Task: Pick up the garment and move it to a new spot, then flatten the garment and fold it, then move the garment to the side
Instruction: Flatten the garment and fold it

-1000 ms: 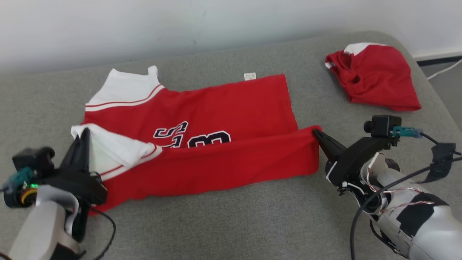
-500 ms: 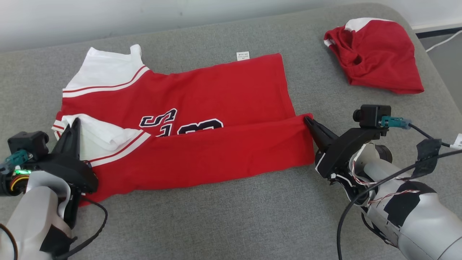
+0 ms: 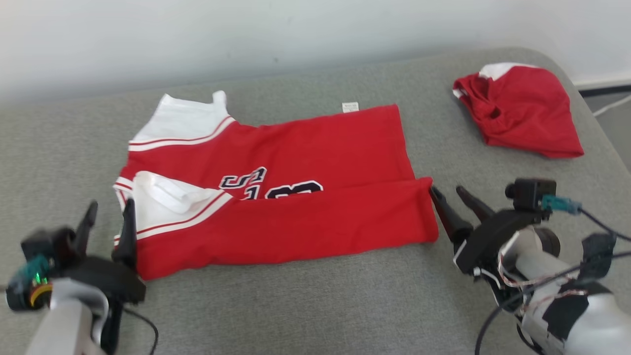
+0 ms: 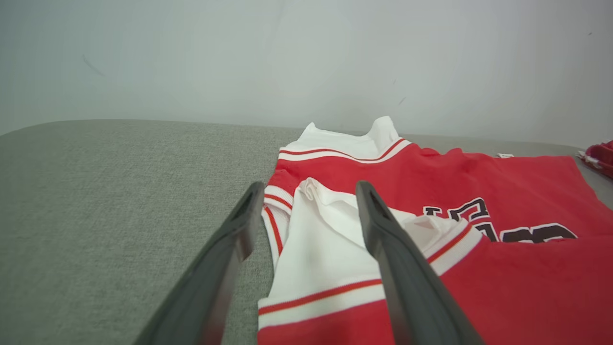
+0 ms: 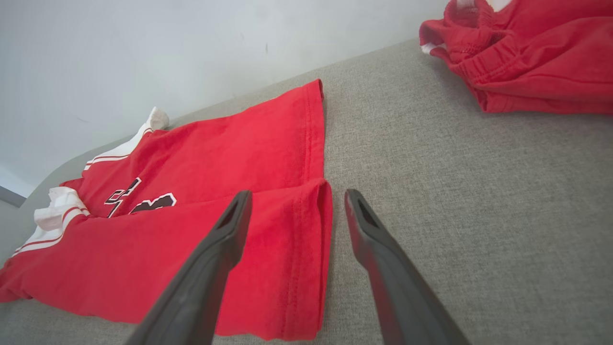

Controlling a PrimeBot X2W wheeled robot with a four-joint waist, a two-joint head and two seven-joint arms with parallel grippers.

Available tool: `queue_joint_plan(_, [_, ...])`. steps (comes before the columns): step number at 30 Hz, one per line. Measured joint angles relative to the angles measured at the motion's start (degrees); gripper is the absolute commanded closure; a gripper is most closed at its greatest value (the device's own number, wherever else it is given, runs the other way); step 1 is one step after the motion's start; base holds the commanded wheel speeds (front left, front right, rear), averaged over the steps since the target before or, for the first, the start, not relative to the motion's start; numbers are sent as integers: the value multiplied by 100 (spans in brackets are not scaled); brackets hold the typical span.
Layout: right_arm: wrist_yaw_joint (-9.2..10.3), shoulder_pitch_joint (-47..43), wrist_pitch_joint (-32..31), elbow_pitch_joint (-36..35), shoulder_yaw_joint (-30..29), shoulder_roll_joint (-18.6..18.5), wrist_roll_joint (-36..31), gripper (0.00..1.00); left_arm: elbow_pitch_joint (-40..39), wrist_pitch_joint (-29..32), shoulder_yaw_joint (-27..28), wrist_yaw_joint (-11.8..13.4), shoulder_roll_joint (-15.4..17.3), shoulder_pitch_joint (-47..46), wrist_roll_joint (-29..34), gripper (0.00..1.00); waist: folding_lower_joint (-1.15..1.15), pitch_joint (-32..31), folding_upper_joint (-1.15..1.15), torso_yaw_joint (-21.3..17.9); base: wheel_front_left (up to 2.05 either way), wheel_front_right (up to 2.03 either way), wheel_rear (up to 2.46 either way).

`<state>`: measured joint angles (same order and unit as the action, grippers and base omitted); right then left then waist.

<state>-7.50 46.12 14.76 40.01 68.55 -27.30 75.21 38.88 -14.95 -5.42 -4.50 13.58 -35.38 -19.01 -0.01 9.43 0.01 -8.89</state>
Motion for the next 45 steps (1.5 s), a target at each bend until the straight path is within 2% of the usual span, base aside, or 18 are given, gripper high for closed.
queue_joint_plan(7, [0, -475, 22, -199, -433, -85, -383, 0, -576, -2, 234, 16, -163, 836, -43, 0, 0, -202, 0, 176, 0, 0, 0])
queue_joint_plan(17, [0, -1034, 23, -216, -909, -76, -825, 0, -705, -5, 352, 35, -466, 1425, -44, 0, 0, -201, -1, 193, 0, 0, 0])
queue_joint_plan(28, [0, -1087, 23, -10, -945, 49, -1028, 0, -589, -5, 593, 113, -535, 1397, 189, 0, 0, -76, -1, 181, 0, 0, 0])
queue_joint_plan(35, [0, -1087, -44, 49, -854, 165, -1022, 0, -405, -7, 659, 46, -605, 1373, 252, 0, 1, -12, -1, 181, 0, 0, 0])
queue_joint_plan(36, [0, -1088, -66, 73, -836, 174, -1020, 0, -377, -7, 662, 14, -643, 1373, 254, 11, 1, -11, -1, 182, 0, 0, 0])
queue_joint_plan(37, [0, -1087, -71, 90, -828, 189, -1014, 0, -349, -7, 666, 3, -662, 1373, 258, 50, 1, -6, -1, 183, 0, 0, 0])
queue_joint_plan(38, [0, -1087, -97, 113, -818, 208, -991, 15, -323, -7, 676, -7, -662, 1369, 260, 59, 1, -2, -1, 184, 0, 0, 0])
queue_joint_plan(39, [0, -1087, -114, 142, -809, 231, -959, 35, -299, -7, 691, -33, -658, 1358, 264, 75, 1, 2, -1, 185, 0, 0, 0])
queue_joint_plan(40, [0, -1085, -119, 172, -800, 254, -947, 60, -272, -7, 699, -45, -660, 1340, 274, 98, 1, 6, -1, 187, 0, 0, 0])
queue_joint_plan(41, [0, -1078, -120, 207, -790, 282, -928, 71, -260, -7, 704, -45, -668, 1321, 288, 100, 1, 10, -1, 191, 0, 0, 0])
queue_joint_plan(43, [0, -1029, -118, 315, -753, 391, -924, 100, -237, -7, 714, -53, -722, 1308, 326, 100, 1, 7, -1, 206, 0, 0, 0])
queue_joint_plan(45, [0, -1022, -112, 338, -738, 439, -907, 100, -216, -8, 726, -80, -742, 1308, 346, 100, 1, -3, -1, 221, 0, 0, 0])
